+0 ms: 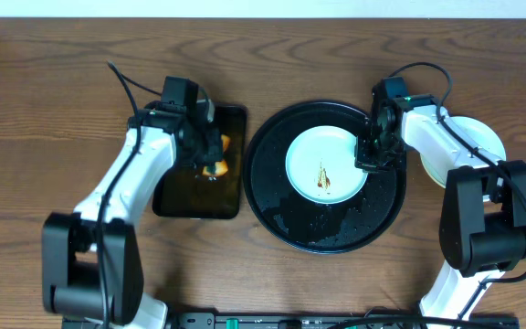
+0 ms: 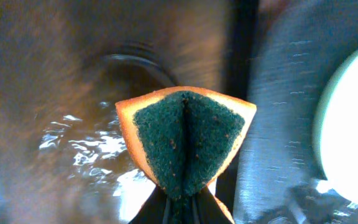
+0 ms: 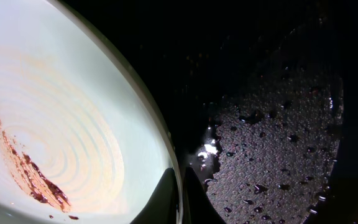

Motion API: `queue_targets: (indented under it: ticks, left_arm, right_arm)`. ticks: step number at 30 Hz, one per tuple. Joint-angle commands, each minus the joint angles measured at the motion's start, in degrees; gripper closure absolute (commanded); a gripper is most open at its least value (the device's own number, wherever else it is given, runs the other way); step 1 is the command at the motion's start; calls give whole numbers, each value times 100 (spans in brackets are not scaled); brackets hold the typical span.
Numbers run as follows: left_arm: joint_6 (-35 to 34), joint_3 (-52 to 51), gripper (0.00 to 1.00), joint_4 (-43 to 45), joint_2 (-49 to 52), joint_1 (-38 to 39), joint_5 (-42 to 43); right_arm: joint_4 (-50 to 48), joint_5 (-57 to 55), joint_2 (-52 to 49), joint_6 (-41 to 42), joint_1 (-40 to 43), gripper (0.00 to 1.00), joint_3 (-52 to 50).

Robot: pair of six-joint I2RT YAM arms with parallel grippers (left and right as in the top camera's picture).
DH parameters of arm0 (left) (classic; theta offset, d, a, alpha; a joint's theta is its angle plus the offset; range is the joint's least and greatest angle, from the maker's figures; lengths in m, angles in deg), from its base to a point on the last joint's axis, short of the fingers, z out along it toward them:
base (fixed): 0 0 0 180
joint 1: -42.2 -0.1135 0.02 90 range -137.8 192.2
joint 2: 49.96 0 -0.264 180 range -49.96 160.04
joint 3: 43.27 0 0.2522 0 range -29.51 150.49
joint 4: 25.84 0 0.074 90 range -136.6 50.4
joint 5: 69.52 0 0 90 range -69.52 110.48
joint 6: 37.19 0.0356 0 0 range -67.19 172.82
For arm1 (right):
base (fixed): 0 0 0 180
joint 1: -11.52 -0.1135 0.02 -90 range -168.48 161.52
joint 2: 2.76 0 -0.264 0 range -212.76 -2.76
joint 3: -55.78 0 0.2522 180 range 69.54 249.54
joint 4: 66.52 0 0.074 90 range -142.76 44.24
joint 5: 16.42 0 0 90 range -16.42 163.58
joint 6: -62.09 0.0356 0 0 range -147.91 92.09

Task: Clean dirty plates on tray and stack at the side
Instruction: 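Pick up the sponge from the black tray with the left gripper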

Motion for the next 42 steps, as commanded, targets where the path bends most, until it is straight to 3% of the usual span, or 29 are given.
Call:
queue_targets:
  ticks: [1, 14, 36, 42]
  left_arm:
    - [55, 7, 93, 101, -42, 232, 254]
    - [17, 9, 93, 809, -942, 297, -1412]
    - [151, 9, 92, 1799, -1513, 297, -2243]
    - [472, 9, 92, 2044, -1615, 297, -2319]
  right_arm:
    - [15, -184, 111, -120, -94, 99, -42]
    - [22, -184, 109, -177, -129, 99, -42]
    - [-17, -203, 109, -177, -129, 99, -42]
    - [-17, -205, 109, -177, -129, 99, -42]
